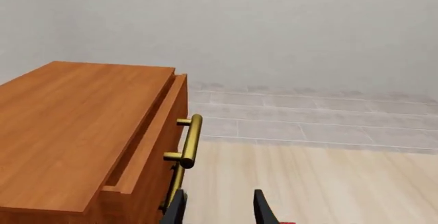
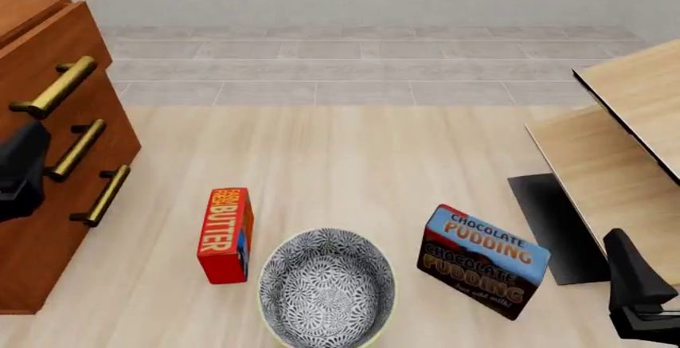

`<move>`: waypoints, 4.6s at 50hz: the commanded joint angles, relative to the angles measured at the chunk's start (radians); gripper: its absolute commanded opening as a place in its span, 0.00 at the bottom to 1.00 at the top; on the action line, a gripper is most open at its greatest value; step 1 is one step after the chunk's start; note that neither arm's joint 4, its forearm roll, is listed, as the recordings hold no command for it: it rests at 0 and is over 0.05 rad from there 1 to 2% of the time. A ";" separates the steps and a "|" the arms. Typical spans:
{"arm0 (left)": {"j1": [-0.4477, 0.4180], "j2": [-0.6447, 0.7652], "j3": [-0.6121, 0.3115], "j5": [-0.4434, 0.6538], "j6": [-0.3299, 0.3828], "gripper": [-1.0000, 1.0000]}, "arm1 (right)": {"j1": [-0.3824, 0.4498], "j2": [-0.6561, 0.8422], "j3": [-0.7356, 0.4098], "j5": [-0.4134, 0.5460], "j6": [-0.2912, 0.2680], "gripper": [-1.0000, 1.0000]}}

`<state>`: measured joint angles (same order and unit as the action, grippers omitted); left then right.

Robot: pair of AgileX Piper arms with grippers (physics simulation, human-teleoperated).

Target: Close the top drawer of the cabinet and put the bowl on top of it.

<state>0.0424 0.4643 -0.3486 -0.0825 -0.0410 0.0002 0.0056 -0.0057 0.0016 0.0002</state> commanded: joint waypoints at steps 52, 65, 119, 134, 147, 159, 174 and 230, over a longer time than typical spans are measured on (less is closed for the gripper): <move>0.161 0.149 0.057 -0.169 0.034 1.00 | 0.000 0.000 0.001 -0.001 0.000 1.00; 0.198 0.200 0.056 -0.201 0.016 1.00 | 0.000 0.000 0.001 -0.001 0.000 1.00; 0.302 0.323 0.005 -0.259 -0.006 1.00 | 0.000 0.000 0.001 -0.001 0.000 1.00; 0.276 0.322 0.022 -0.274 0.000 1.00 | 0.000 0.000 0.001 -0.001 0.000 1.00; 0.185 0.218 0.035 -0.195 -0.023 1.00 | 0.000 0.000 0.001 -0.001 0.000 1.00; 0.060 0.106 0.010 -0.071 -0.049 1.00 | 0.000 0.000 0.001 -0.001 0.000 1.00; -0.127 -0.020 -0.013 0.126 -0.085 1.00 | 0.000 0.000 0.001 -0.001 0.000 1.00; -0.484 0.000 -0.299 0.850 -0.215 1.00 | 0.000 0.000 0.001 -0.001 0.000 1.00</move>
<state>-0.4095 0.4755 -0.5967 0.6318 -0.2312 0.0002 0.0056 -0.0057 0.0016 0.0002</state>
